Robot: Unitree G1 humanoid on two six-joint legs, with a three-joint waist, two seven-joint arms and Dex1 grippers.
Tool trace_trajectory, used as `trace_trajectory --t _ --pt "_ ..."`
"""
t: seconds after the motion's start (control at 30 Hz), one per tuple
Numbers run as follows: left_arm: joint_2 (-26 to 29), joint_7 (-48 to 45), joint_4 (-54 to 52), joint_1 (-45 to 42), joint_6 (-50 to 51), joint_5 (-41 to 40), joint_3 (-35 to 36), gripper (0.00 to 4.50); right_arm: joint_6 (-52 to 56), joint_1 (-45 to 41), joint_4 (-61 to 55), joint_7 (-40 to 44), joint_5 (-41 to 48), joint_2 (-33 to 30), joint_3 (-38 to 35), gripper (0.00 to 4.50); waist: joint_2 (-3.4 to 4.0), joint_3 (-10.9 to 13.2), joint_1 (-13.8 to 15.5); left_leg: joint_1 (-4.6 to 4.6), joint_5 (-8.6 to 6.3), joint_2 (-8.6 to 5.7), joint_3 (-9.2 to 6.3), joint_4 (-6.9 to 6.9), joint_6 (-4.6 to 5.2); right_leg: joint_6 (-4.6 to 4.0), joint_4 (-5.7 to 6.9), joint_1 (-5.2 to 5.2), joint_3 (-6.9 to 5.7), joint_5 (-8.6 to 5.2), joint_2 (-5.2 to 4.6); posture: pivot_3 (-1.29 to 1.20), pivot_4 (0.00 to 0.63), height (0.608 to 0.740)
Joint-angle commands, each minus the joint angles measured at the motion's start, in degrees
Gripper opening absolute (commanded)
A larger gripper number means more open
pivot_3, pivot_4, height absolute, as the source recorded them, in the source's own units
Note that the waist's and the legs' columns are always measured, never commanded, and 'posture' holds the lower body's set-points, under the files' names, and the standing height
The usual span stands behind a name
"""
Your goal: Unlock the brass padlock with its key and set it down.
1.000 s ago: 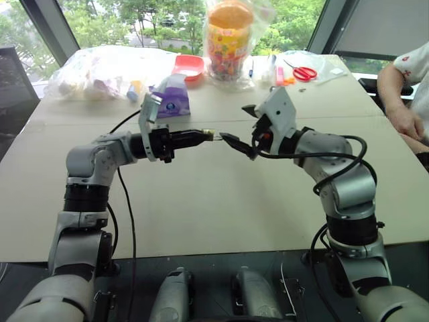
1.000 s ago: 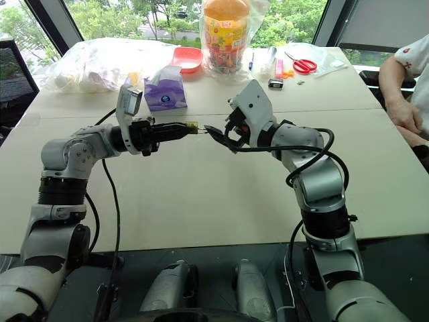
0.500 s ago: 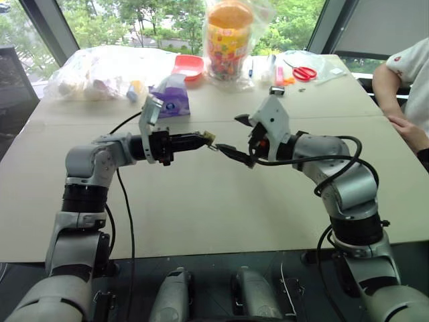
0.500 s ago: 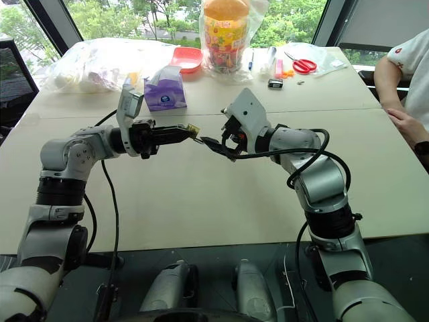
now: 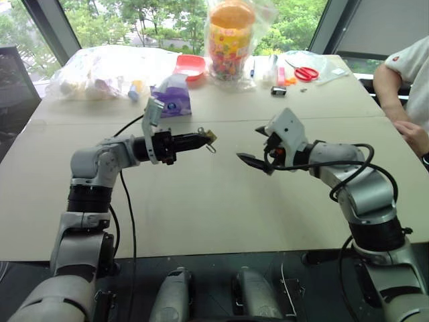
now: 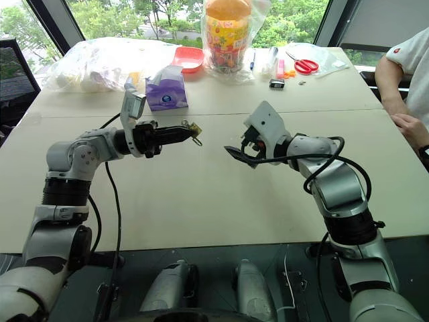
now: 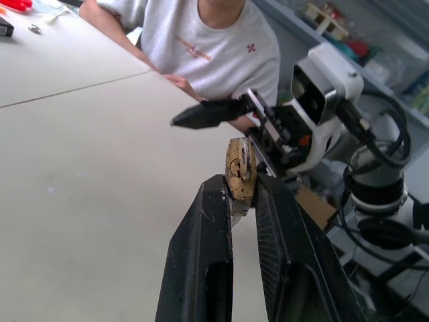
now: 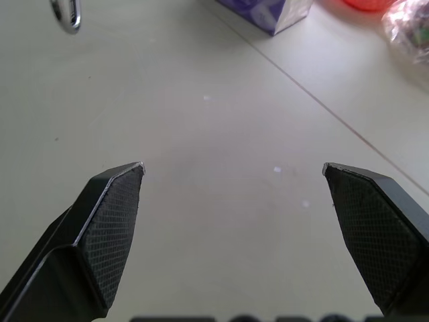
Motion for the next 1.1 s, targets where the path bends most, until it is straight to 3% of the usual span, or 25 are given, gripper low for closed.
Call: trace_trajectory --t 0.03,0.23,0.6,0.67,0.8,0.9,1.1 --pt "-4.6 5.9 1.6 0.4 0.6 -1.2 1.6 0.00 1.2 0.3 -6.0 1.7 2.5 -2.8 -2.4 4.46 0.00 0.0 -0.1 0.00 0.00 0.00 0.00 0.00 0.00 0.00 0.01 0.00 0.00 0.00 0.00 0.00 0.150 0.740" --pt "-13.6 18.7 12.8 -1.3 -2.5 2.3 3.3 0.00 3.1 2.2 -10.5 1.7 3.2 -6.6 -1.6 4.46 -0.02 0.0 0.1 -0.08 -0.06 0.02 -0.11 0.38 0.11 0.04 0.05 0.11 -0.05 0.02 0.02 0.00 0.150 0.740" --pt "-16.3 32.4 20.9 -2.2 -5.8 6.3 6.4 0.00 3.1 4.7 -13.7 -0.2 2.3 -8.4 1.0 4.46 -0.03 0.0 0.1 -0.15 -0.10 0.01 -0.11 0.55 0.17 0.15 0.05 0.12 -0.04 0.09 0.00 0.00 0.150 0.740" --pt "-16.2 33.8 19.5 -0.7 -3.8 6.2 6.4 1.03 2.9 4.8 -13.4 -0.5 2.3 -8.2 1.2 4.50 -0.03 0.0 0.0 -0.13 -0.09 0.02 -0.11 0.55 0.16 0.16 0.05 0.14 -0.04 0.09 0.00 0.00 0.150 0.740" --pt "-15.8 35.9 15.3 2.0 -0.1 6.7 5.2 2.62 2.8 4.7 -12.9 -0.7 2.4 -8.2 1.5 4.50 -0.04 0.0 -0.1 -0.12 -0.10 0.03 -0.12 0.55 0.16 0.15 0.05 0.17 -0.04 0.09 0.00 0.00 0.150 0.740" --pt "-12.8 38.2 4.9 7.4 3.0 8.7 2.0 2.62 2.8 5.2 -12.8 -0.8 2.5 -8.6 1.2 4.50 -0.03 0.0 -0.4 0.06 -0.10 0.04 -0.12 0.53 0.16 0.16 0.05 0.31 0.00 0.09 0.00 0.00 0.150 0.740" --pt "-1.0 36.6 -24.6 19.5 3.4 9.3 -2.4 2.62 2.0 9.0 -12.2 -1.0 3.6 -8.3 -1.1 4.50 -0.03 0.0 -1.2 0.94 -0.08 0.08 -0.06 -0.08 0.08 0.07 -0.21 0.99 0.05 0.06 -0.06 0.00 0.150 0.740"
